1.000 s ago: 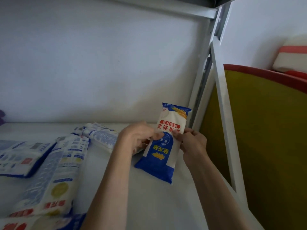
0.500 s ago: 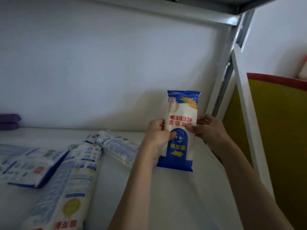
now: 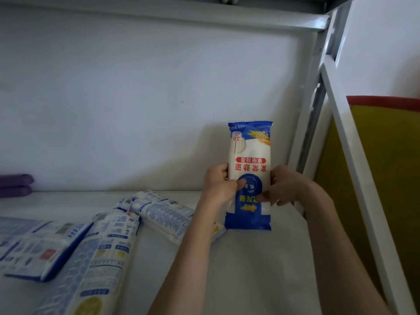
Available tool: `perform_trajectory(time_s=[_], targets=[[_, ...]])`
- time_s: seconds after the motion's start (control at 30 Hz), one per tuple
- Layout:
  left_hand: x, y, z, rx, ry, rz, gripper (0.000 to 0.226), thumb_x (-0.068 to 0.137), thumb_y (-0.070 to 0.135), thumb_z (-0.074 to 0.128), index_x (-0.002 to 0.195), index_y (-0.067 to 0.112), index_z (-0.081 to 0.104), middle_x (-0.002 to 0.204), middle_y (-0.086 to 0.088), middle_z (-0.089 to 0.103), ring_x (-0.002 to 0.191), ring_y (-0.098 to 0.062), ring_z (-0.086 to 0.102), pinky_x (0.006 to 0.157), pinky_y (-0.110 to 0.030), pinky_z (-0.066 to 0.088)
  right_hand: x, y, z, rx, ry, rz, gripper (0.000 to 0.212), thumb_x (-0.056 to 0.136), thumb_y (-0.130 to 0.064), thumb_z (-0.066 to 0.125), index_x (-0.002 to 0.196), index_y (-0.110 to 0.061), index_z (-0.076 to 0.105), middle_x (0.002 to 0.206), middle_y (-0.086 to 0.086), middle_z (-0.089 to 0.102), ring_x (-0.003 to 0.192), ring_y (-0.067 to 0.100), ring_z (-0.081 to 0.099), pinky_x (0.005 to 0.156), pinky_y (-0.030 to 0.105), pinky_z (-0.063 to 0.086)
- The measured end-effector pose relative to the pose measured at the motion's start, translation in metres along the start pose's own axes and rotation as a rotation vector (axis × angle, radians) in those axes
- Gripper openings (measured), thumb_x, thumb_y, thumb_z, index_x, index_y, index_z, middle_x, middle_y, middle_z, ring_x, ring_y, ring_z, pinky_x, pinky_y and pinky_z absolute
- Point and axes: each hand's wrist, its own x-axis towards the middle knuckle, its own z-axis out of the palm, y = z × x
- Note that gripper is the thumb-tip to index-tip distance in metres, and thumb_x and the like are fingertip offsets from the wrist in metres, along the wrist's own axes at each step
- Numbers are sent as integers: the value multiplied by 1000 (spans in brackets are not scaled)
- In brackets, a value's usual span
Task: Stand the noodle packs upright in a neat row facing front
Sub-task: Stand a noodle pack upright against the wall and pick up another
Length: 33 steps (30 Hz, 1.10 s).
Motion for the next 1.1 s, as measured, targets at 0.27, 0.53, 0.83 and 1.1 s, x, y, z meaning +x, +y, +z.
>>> perform_trajectory(time_s=[0.27,0.53,0.83,1.1], targets=[[47,-5,1,17,89,131,37,80,-1,74,114,10,63,111,-7,71,101,-20,68,74,-28,57,38,3,38,206,430,-165,49,78,-12,78,124,-9,60,122,9,66,109,26,64,78,34,52],[54,-36,-9,114,52,106,38,79,4,77,116,8,67,113,-8,72,96,-18,69,77,-31,59,51,7,65,267,531,-117,40,82,-4,70,119,-7,55,126,12,61,114,30,60,82,40,55],[57,-67,-8,431,123,9,32,81,23,77,104,2,72,107,-12,73,91,-21,69,64,-27,51,62,17,75,276,439,-44,38,83,-7,72,119,-4,59,126,14,63,113,30,61,81,37,54],[53,-67,-1,431,213,23,27,79,30,79,84,4,71,98,-11,75,82,-21,69,67,-31,57,63,16,82,372,536,-73,35,90,-7,64,124,-4,56,129,14,59,115,29,59,86,41,54]])
